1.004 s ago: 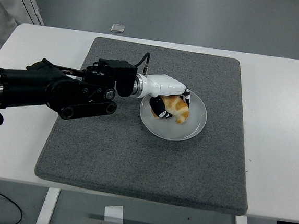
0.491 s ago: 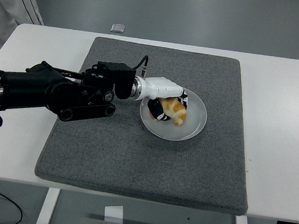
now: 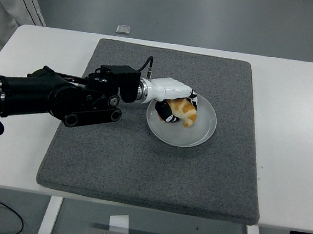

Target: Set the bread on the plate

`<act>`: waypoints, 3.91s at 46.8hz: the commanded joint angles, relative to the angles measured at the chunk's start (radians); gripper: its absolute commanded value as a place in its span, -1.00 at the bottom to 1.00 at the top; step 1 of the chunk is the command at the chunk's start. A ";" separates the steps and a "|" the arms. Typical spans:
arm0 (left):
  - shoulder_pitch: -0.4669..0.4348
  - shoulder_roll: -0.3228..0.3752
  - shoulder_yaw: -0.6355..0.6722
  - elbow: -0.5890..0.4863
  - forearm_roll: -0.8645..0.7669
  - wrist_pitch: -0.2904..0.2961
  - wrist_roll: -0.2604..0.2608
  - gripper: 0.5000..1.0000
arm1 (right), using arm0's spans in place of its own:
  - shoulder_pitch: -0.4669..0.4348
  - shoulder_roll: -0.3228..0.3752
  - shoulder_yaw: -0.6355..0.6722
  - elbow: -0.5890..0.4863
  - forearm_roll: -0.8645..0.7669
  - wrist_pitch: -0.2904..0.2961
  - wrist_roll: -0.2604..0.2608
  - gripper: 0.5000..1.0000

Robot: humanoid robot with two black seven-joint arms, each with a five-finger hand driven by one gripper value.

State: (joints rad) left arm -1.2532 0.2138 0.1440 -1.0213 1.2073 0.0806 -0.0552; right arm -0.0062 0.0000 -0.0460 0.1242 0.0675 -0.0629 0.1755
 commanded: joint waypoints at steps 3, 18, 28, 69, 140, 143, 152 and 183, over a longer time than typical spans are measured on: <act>0.001 -0.005 0.005 -0.003 0.000 -0.001 0.000 0.78 | 0.000 0.000 0.000 0.000 0.000 0.000 -0.001 0.73; -0.002 -0.007 0.008 -0.010 0.000 -0.008 0.000 0.84 | 0.000 0.000 0.000 0.000 0.000 0.000 -0.001 0.73; -0.012 0.010 -0.017 -0.045 -0.037 -0.013 -0.009 0.98 | 0.000 0.000 0.000 0.000 0.000 0.000 0.001 0.73; -0.006 0.213 -0.244 -0.086 -0.672 -0.051 -0.015 1.00 | 0.000 0.000 0.000 0.000 0.000 0.000 0.001 0.73; 0.279 0.328 -0.761 0.199 -1.232 -0.453 0.093 1.00 | 0.000 0.000 0.000 0.000 0.000 0.000 -0.001 0.73; 0.278 0.331 -0.761 0.211 -1.273 -0.466 0.098 1.00 | 0.000 0.000 0.000 0.000 0.000 0.000 0.001 0.73; 0.278 0.331 -0.761 0.236 -1.287 -0.475 0.100 1.00 | 0.000 0.000 0.000 0.000 0.000 0.000 -0.001 0.73; 0.273 0.317 -0.759 0.286 -1.305 -0.475 0.106 1.00 | -0.002 0.000 0.009 0.031 0.009 0.002 0.001 0.73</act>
State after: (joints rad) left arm -0.9803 0.5307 -0.6152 -0.7347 -0.0949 -0.3944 0.0502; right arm -0.0078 0.0000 -0.0374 0.1549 0.0764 -0.0609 0.1760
